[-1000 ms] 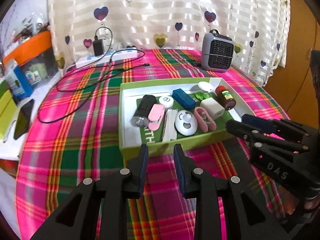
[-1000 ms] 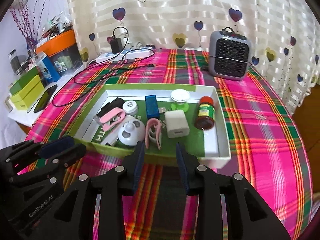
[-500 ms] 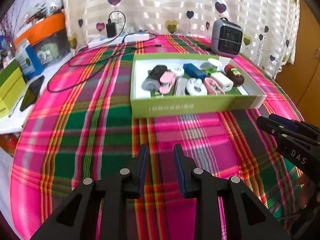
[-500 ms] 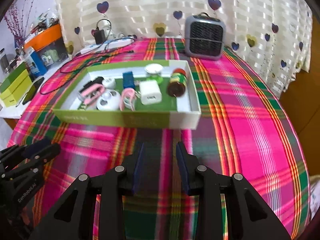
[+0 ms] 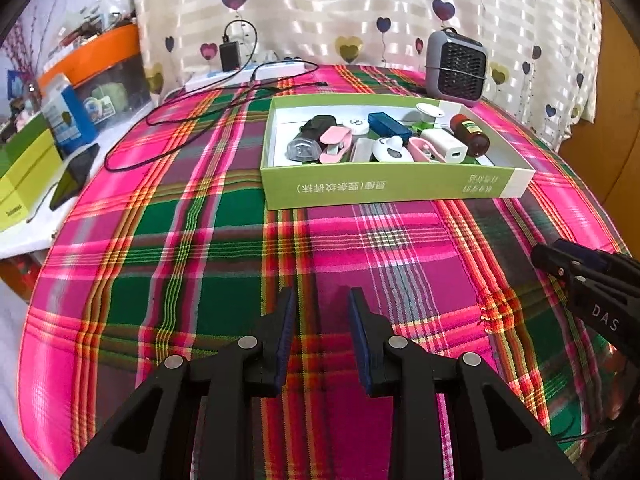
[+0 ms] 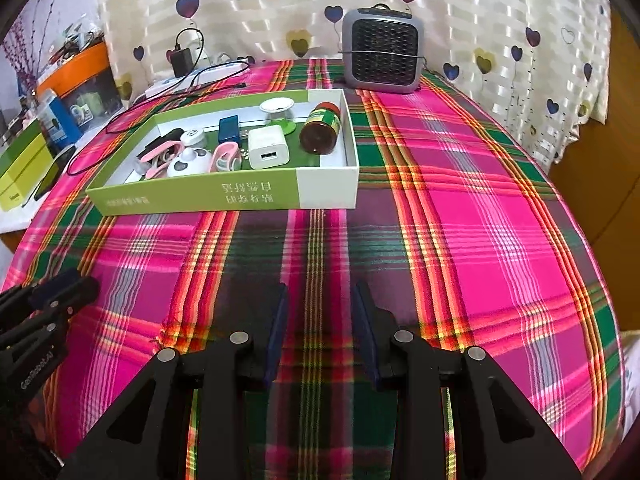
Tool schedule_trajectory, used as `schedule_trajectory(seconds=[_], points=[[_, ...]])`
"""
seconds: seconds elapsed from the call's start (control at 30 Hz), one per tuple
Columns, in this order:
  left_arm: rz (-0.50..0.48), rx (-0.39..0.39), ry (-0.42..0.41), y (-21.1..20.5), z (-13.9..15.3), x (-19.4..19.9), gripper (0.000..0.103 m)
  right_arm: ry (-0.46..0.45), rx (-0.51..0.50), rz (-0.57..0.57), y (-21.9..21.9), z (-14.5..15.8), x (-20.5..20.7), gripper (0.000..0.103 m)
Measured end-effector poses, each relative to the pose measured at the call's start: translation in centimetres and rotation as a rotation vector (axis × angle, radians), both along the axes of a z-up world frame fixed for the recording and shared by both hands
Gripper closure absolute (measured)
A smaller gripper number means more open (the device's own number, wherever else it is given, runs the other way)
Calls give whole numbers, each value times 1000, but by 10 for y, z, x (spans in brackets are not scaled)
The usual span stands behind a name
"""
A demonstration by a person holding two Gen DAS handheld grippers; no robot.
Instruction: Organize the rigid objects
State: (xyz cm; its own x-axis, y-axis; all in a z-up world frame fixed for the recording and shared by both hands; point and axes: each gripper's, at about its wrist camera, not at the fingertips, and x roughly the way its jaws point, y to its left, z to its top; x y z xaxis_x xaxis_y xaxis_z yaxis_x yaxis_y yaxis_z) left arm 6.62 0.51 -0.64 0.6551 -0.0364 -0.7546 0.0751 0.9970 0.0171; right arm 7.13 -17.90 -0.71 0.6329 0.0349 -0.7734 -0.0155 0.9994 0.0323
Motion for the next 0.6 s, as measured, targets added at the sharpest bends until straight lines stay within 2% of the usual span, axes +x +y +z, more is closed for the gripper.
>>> schedule_trajectory(seconds=[0.2,0.6], points=[[43,-2,-15,-2,0,-2,76,-19,-17,10,1,-2,-4,69],[55,0,-33,-4,-2,-6,76,-48,-16,15,2,-3,-7,67]])
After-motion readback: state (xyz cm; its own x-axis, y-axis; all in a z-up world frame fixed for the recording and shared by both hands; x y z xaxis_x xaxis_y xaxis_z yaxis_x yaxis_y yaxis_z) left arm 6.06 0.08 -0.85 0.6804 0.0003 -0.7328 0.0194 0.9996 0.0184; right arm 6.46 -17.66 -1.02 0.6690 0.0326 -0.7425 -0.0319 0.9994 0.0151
